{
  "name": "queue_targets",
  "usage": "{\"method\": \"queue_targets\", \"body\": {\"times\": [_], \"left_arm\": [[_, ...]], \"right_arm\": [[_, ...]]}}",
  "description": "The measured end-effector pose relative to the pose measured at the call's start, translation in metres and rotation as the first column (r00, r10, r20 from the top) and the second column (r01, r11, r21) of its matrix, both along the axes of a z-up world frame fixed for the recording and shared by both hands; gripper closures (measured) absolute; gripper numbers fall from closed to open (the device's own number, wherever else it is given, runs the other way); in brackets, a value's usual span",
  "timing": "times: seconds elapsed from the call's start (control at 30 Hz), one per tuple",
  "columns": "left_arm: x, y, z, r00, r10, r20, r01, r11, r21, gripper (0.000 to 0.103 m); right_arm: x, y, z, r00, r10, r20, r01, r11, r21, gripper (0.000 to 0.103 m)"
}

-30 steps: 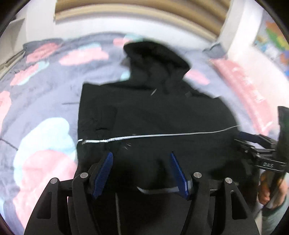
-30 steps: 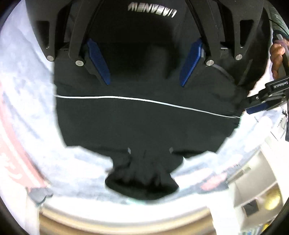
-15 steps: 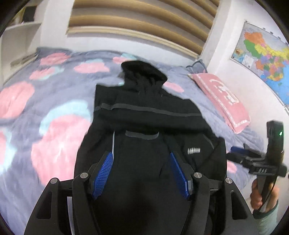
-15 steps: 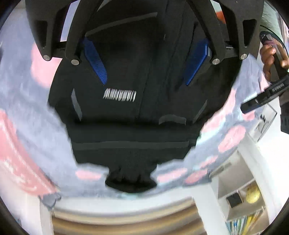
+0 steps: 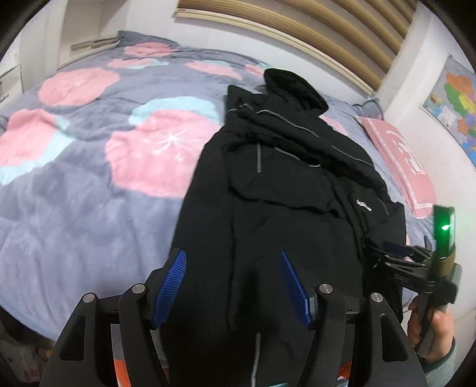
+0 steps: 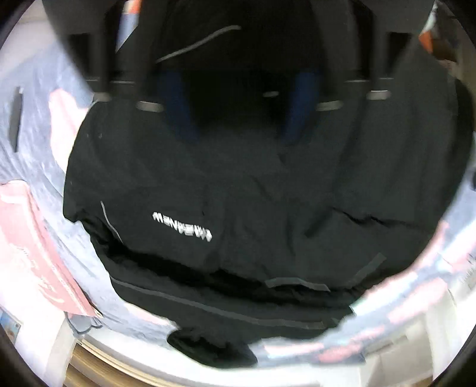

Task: Fold large clothes
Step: 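Lift the hem with both grippers and fold it toward the hood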

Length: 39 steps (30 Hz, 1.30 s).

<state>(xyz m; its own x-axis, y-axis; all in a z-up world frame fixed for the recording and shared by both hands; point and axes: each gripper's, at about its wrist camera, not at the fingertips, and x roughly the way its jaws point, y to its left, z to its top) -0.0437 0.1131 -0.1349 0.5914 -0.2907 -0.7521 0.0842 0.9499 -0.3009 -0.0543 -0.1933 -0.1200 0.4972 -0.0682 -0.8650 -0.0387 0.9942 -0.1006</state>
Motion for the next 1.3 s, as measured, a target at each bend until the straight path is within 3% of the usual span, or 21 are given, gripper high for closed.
{"method": "queue_targets", "body": {"times": [0.07,0.13,0.2,0.4,0.5,0.6,0.73,0.77,0.83,0.9,1.03,1.1,1.2,1.3], "left_arm": [[-0.002,0.005,-0.002,1.000,0.012,-0.004,-0.012,1.000,0.000,0.037],[-0.003,0.011,-0.004,1.000,0.017,-0.004,-0.017,1.000,0.002,0.037],[-0.004,0.015,-0.006,1.000,0.023,-0.009,-0.023,1.000,0.002,0.037],[-0.003,0.022,-0.023,0.998,0.018,-0.054,-0.019,0.999,-0.031,0.037],[-0.001,0.018,-0.036,0.996,0.017,-0.090,-0.018,1.000,-0.011,0.037],[-0.001,0.014,-0.036,0.996,0.012,-0.088,-0.012,1.000,0.006,0.037],[-0.002,0.016,-0.032,0.996,0.013,-0.085,-0.013,1.000,-0.001,0.037],[-0.003,0.017,-0.031,0.996,0.013,-0.083,-0.013,1.000,-0.003,0.037],[-0.006,0.019,-0.030,0.997,0.015,-0.082,-0.015,1.000,-0.005,0.037],[-0.009,0.023,-0.032,0.996,0.025,-0.088,-0.026,1.000,-0.008,0.037],[-0.018,0.032,-0.034,0.994,0.041,-0.102,-0.045,0.998,-0.036,0.037],[-0.022,0.035,-0.033,0.993,0.049,-0.107,-0.052,0.998,-0.029,0.037],[-0.025,0.039,-0.033,0.994,0.043,-0.102,-0.046,0.998,-0.035,0.037],[-0.021,0.040,-0.039,0.993,0.024,-0.118,-0.033,0.997,-0.072,0.037]], "right_arm": [[-0.009,-0.011,0.008,1.000,-0.028,0.011,0.028,1.000,0.005,0.078],[-0.025,-0.029,0.022,0.997,-0.065,0.047,0.066,0.998,-0.014,0.085],[-0.045,-0.054,0.037,0.991,-0.108,0.082,0.112,0.993,-0.046,0.085],[-0.106,-0.129,0.061,0.969,-0.235,0.079,0.236,0.972,0.002,0.085],[-0.131,-0.154,0.067,0.962,-0.265,0.066,0.259,0.962,0.083,0.075],[-0.150,-0.168,0.077,0.956,-0.282,0.080,0.271,0.955,0.122,0.047],[-0.169,-0.177,0.099,0.956,-0.268,0.115,0.246,0.953,0.177,0.040],[-0.168,-0.176,0.103,0.958,-0.261,0.122,0.233,0.951,0.204,0.038],[-0.156,-0.169,0.109,0.964,-0.227,0.139,0.185,0.946,0.266,0.020],[-0.139,-0.158,0.107,0.968,-0.201,0.147,0.155,0.948,0.279,0.011],[-0.111,-0.140,0.093,0.979,-0.177,0.095,0.138,0.935,0.327,0.011],[-0.111,-0.135,0.096,0.981,-0.160,0.107,0.114,0.930,0.350,0.011],[-0.117,-0.124,0.110,0.981,-0.122,0.148,0.071,0.949,0.308,0.010],[-0.107,-0.116,0.101,0.988,-0.109,0.114,0.063,0.935,0.349,0.007]]}}
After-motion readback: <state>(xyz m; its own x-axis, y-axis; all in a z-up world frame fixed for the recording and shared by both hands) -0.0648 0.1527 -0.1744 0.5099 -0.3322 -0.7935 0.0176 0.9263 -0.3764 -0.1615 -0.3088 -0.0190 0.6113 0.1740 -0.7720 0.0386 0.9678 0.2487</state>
